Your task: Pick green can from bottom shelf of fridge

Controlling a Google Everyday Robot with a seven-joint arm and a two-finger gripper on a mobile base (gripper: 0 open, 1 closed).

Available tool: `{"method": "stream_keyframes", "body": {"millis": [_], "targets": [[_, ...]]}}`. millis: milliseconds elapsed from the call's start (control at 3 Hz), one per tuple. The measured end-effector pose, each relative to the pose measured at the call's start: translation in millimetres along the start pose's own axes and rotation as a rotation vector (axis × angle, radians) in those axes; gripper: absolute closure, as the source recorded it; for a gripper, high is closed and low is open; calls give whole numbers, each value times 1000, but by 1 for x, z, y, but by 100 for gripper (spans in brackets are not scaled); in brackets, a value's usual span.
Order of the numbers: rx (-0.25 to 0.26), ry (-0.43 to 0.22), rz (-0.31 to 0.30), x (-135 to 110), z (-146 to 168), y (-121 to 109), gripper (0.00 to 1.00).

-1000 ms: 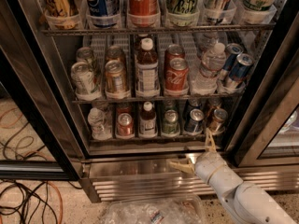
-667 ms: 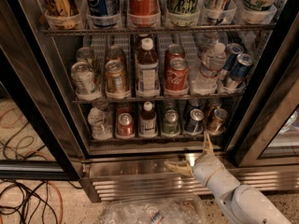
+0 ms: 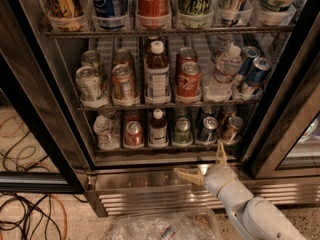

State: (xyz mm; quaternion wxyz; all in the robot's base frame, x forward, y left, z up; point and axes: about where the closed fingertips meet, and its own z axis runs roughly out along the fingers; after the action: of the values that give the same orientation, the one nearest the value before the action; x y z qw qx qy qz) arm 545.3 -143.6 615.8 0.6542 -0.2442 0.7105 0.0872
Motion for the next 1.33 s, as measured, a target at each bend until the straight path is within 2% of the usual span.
{"method": "stream_keyframes", "body": {"millis": [333,667,1000,1333], "targets": [[84,-57,180,-10,16,-3,0],[132,-52,208,-5,17,-12,0],[132,-52,207,-5,17,-12,0],[115,-74,207,-3,25,1,0]]}}
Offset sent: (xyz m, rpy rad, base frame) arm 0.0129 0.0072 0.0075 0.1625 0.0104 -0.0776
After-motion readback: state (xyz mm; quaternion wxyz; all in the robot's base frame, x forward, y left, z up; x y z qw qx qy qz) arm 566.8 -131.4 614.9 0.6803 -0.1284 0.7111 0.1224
